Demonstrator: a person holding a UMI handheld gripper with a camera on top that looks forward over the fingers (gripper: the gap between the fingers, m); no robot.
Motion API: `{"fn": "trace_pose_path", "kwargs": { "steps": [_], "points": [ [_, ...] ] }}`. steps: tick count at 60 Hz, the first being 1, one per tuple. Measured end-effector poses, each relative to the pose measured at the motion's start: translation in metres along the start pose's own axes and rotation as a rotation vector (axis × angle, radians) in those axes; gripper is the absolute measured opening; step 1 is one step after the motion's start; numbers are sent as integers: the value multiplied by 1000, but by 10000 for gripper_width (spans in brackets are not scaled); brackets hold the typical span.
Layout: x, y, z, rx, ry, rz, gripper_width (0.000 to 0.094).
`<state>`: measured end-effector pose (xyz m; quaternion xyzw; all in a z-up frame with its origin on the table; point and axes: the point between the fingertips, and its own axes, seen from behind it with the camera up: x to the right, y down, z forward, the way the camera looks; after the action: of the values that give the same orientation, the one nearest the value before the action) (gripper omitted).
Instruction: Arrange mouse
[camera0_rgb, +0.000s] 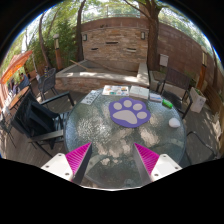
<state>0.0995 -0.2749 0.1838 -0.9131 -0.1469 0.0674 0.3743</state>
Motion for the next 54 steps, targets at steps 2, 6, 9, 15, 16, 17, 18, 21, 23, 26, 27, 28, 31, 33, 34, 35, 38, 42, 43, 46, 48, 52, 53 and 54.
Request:
{"fn": "trace_pose_path", "kwargs": {
  "steps": [2, 6, 9, 15, 16, 17, 18, 21, 23, 26, 27, 28, 31, 33, 34, 35, 38, 42, 43, 46, 48, 52, 53, 54],
  "points": [
    [4, 6, -2, -23, 10, 14, 840],
    [16, 10, -2, -42, 31, 45, 847],
    [35, 14, 5, -54, 62, 53, 843],
    [85, 12, 27, -40, 137, 64, 835],
    [92, 11, 31, -42, 151, 68, 833],
    [107, 12, 40, -43, 162, 75, 835],
    [115, 10, 44, -43, 173, 82, 836],
    [137, 2, 56, -28, 196, 110, 840],
    [150, -4, 65, -19, 209, 127, 835],
    [170, -14, 82, -11, 232, 148, 836],
    [177, -17, 88, -8, 239, 155, 839],
    [181, -20, 92, -6, 244, 162, 834],
    [194, -32, 107, 2, 251, 182, 832],
    [204, -38, 118, 6, 255, 194, 829],
    [211, -41, 124, 7, 257, 201, 828],
    [214, -44, 129, 7, 259, 208, 827],
    [226, -50, 147, 7, 263, 230, 829],
    [244, -62, 166, 5, 271, 261, 831],
    [248, -64, 172, 5, 272, 269, 828],
    [264, -78, 184, 17, 279, 276, 829],
    [276, -86, 192, 23, 282, 275, 830],
    [297, -97, 209, 36, 281, 278, 829],
    [302, -101, 213, 40, 281, 280, 827],
    [307, -105, 216, 43, 283, 283, 828]
  ]
}}
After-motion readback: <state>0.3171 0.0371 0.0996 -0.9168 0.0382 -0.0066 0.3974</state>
